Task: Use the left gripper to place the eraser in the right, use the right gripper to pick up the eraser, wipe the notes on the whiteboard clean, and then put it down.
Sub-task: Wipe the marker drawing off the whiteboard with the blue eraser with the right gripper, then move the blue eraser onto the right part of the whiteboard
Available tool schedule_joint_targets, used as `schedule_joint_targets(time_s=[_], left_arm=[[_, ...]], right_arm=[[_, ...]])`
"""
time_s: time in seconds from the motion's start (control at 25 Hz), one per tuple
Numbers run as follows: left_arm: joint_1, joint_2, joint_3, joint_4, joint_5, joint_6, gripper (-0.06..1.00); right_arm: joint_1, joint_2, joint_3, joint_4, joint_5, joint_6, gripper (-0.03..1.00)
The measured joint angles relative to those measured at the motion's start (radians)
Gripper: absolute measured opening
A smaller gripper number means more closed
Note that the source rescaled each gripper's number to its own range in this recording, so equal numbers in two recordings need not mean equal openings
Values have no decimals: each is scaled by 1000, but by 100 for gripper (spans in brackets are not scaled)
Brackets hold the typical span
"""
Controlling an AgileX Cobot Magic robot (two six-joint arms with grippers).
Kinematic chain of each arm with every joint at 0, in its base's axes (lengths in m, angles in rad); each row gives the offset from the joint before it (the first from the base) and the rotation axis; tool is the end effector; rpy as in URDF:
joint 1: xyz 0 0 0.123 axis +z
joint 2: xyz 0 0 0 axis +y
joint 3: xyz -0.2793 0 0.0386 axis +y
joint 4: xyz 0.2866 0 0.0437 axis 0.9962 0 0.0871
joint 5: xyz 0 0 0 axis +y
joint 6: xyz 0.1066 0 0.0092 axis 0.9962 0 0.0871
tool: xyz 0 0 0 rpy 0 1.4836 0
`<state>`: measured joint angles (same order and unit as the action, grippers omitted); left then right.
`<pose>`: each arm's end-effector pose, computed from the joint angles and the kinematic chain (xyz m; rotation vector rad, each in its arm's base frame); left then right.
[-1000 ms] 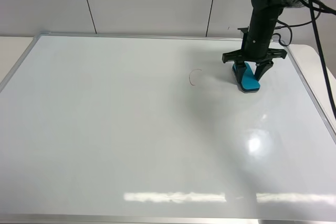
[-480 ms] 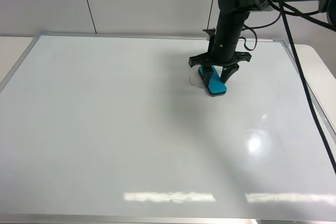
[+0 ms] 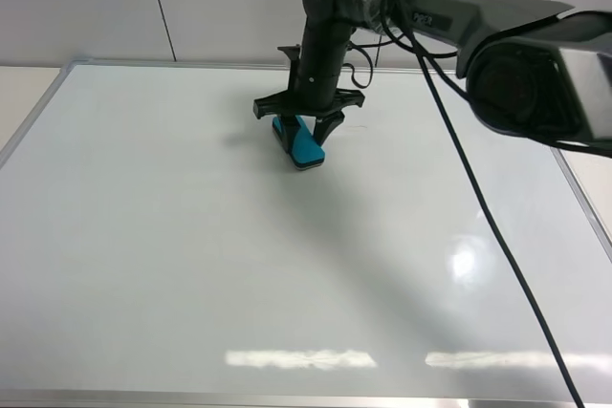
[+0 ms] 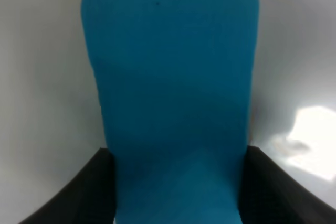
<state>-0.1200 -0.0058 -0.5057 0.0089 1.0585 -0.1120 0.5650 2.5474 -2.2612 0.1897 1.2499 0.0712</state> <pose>0.0446 -0.0045 0.2908 0.0077 2.0332 -0.1355 0.4573 0.3126 0.1040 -0.6764 2.9908 0.3267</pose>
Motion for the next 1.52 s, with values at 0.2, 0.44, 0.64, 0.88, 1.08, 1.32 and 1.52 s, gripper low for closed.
schedule_joint_targets(time_s=[0.2,0.44,0.64,0.88,1.08,1.32,1.52], left_arm=[[0,0,0,0,0,0,100],[0,0,0,0,0,0,100],[0,0,0,0,0,0,100],[0,0,0,0,0,0,100],[0,0,0,0,0,0,100],[0,0,0,0,0,0,100],[0,0,0,0,0,0,100]], right_arm=[[-9,14,-31,21,8,0,3],[-100,16,-35,27,-16,0,3],[-211,16,-40,-34,-21,0,3],[-293,14,-40,-103,-24,-12,3],[-319,6,-39,-172,-24,-21,3],[-289,-27,-27,-182,-26,-24,3],[-186,-130,-22,-179,-25,-6,3]])
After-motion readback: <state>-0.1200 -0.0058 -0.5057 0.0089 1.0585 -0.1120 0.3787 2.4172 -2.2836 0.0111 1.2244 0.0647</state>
